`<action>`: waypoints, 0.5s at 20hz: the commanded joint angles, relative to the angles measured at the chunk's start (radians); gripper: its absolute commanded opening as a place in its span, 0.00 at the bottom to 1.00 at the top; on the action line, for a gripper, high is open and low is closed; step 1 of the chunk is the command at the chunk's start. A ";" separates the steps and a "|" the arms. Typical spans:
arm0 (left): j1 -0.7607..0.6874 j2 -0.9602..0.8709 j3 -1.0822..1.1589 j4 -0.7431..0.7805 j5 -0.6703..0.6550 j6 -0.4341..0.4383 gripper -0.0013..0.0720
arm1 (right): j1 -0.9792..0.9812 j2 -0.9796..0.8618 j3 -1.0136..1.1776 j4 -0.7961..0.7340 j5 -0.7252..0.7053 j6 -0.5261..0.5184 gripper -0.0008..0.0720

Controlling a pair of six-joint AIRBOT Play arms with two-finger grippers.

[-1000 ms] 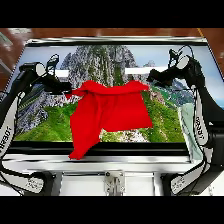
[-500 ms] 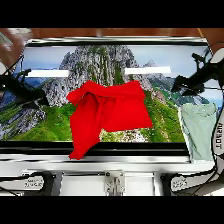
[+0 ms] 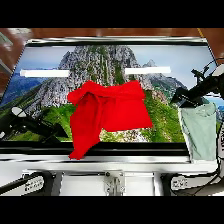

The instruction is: Fold the shirts.

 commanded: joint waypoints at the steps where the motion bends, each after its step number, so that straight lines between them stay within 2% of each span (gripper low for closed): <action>1: 0.000 0.011 -0.126 -0.085 0.115 0.034 0.84 | 0.000 -0.001 -0.023 0.029 -0.032 -0.005 0.86; 4: -0.015 -0.002 -0.143 -0.090 0.153 0.037 0.84 | 0.000 -0.001 -0.023 0.031 -0.032 -0.005 0.86; 10: -0.067 -0.081 -0.143 -0.198 0.222 0.090 0.84 | 0.000 -0.001 -0.023 0.033 -0.029 -0.004 0.86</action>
